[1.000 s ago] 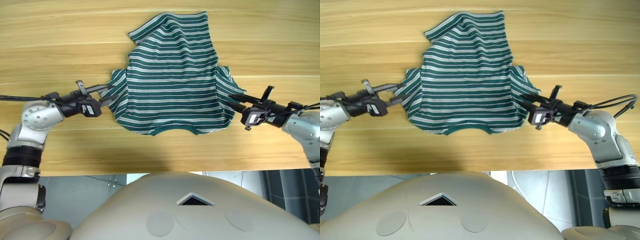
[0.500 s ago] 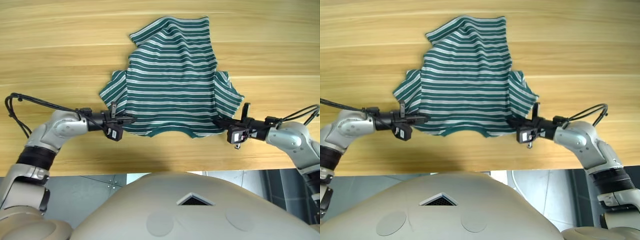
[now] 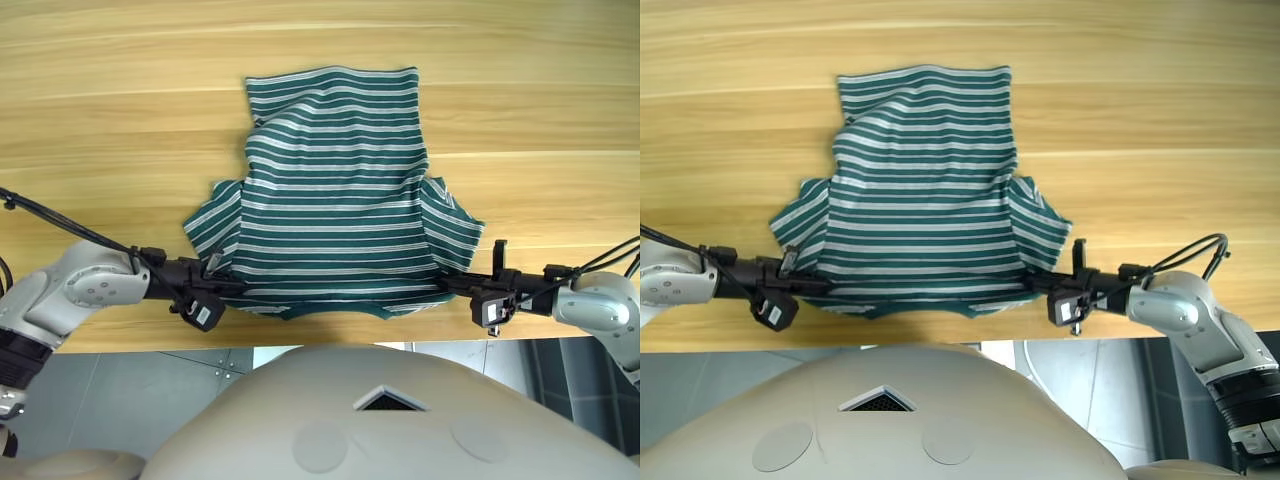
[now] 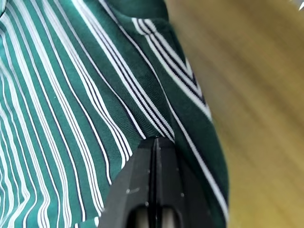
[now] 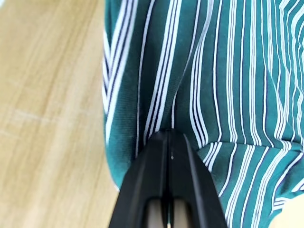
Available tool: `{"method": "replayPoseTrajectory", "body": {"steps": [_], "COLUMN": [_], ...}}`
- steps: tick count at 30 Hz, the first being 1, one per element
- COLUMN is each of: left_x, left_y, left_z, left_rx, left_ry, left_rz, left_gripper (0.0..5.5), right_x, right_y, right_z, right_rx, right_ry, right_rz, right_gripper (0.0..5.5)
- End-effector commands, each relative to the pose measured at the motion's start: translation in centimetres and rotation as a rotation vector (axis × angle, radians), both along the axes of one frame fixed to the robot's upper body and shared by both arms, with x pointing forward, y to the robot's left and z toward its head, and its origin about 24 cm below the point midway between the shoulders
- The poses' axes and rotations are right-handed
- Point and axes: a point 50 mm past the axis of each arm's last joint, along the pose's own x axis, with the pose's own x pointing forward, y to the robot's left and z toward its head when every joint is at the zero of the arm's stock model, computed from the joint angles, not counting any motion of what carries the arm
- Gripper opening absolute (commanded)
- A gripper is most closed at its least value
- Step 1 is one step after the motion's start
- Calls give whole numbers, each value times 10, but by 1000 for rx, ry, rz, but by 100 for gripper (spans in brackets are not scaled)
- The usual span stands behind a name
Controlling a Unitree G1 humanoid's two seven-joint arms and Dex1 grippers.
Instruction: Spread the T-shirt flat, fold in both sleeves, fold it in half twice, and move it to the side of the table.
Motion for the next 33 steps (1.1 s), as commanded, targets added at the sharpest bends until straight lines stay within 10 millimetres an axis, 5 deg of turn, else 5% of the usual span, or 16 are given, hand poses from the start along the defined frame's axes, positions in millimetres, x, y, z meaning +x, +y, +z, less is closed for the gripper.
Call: {"method": "replayPoseTrajectory", "body": {"steps": [1,6,10,14,18,26,33], "left_x": [-4,14,45,49,45,22,29], "left_y": [0,-5,14,27,39,65,73], "left_z": [-1,26,32,33,17,-49,-48], "left_rx": [12,-166,-122,-116,-66,194,195], "left_ry": [86,46,-104,-130,-105,47,17], "left_rz": [42,154,264,308,337,350,354], "left_gripper": [2,2,2,2,2,2,2], "right_x": [-3,-3,-1,1,6,14,27], "right_y": [-1,-1,0,4,3,3,-2], "right_z": [-3,-1,5,19,35,63,54], "right_rx": [-34,-21,9,95,163,289,228], "right_ry": [25,12,-15,-56,-106,-192,-219], "right_rz": [20,21,18,13,-13,-56,-127], "right_gripper": [0,0,0,0,0,0,0]}}
